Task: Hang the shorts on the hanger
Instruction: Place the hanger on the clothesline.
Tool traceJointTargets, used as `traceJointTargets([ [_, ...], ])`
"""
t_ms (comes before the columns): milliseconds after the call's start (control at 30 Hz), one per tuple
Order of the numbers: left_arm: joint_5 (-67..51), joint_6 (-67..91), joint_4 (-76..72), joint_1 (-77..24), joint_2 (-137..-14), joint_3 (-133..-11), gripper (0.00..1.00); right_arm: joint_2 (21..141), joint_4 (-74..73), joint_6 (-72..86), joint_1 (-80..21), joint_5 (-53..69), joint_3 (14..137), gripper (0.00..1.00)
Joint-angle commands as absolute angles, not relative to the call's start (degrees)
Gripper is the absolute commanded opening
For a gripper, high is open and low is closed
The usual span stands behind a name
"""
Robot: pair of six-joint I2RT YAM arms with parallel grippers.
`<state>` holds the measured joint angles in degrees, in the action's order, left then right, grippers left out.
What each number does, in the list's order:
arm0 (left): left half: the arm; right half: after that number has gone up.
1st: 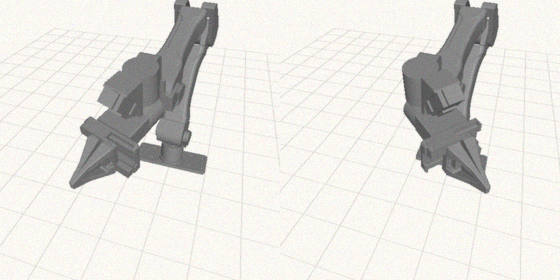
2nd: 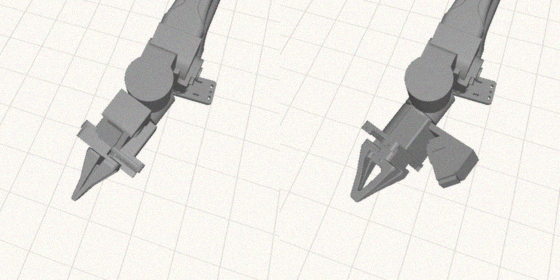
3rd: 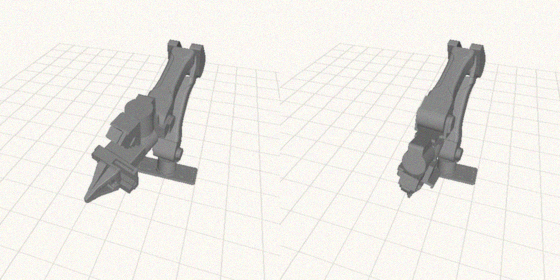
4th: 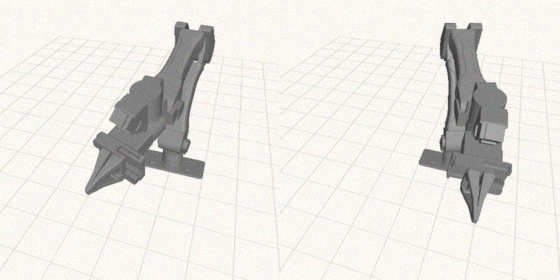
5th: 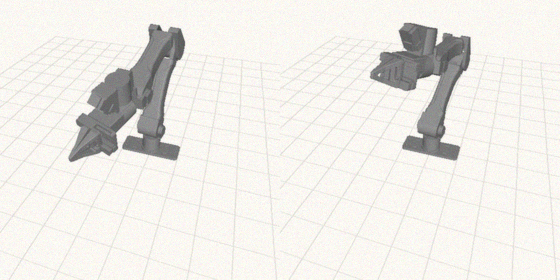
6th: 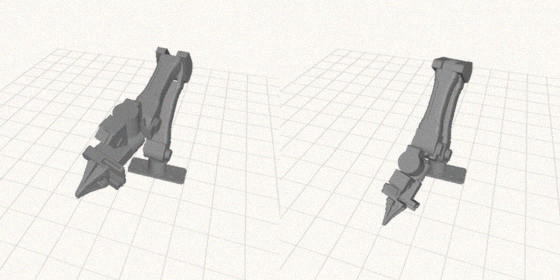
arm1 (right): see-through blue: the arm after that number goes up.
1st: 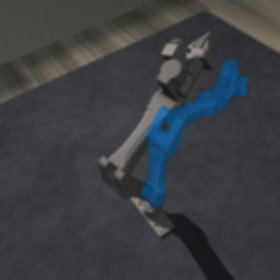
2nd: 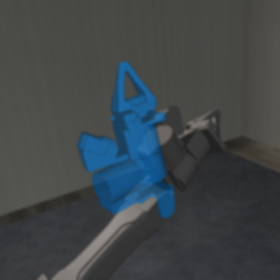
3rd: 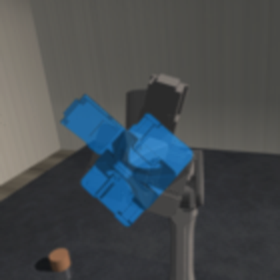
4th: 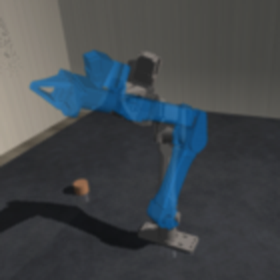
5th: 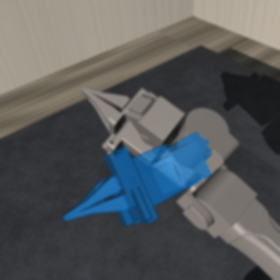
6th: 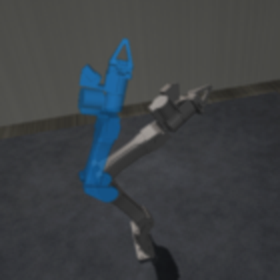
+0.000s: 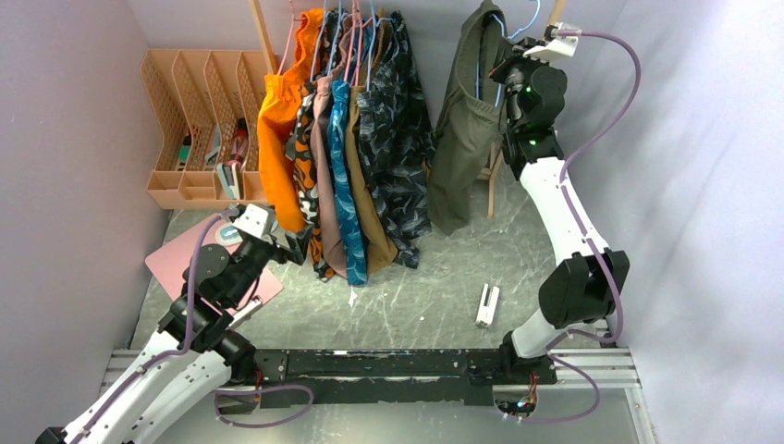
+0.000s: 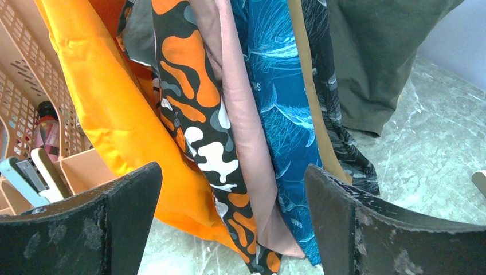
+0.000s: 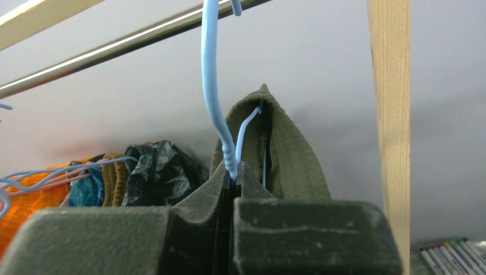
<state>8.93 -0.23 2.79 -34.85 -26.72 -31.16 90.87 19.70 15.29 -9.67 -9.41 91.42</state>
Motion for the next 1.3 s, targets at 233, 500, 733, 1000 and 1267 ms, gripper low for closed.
traceJointTargets([
  [233, 11.4, -1.4, 0.0, -35.7, -26.0, -30.1, 0.98, 94.0, 31.0, 13.0, -8.9, -11.3, 96.6, 0.0],
  [500, 11.9, -1.6, 0.0, -35.7, -26.0, -30.1, 0.98, 94.9, 31.6, 12.9, -8.7, -10.2, 98.5, 0.0],
  [733, 11.7, -1.5, 0.0, -35.8, -25.9, -30.1, 0.98, 96.7, 27.7, 11.6, -8.8, -11.6, 101.6, 0.0],
  [1000, 11.6, -1.6, -0.2, -35.8, -25.9, -30.0, 0.98, 97.1, 28.5, 12.1, -8.6, -11.0, 100.3, 0.0],
  [1267, 11.6, -1.7, -0.2, -35.8, -26.0, -29.9, 0.98, 97.8, 28.7, 13.3, -8.5, -11.3, 99.8, 0.0],
])
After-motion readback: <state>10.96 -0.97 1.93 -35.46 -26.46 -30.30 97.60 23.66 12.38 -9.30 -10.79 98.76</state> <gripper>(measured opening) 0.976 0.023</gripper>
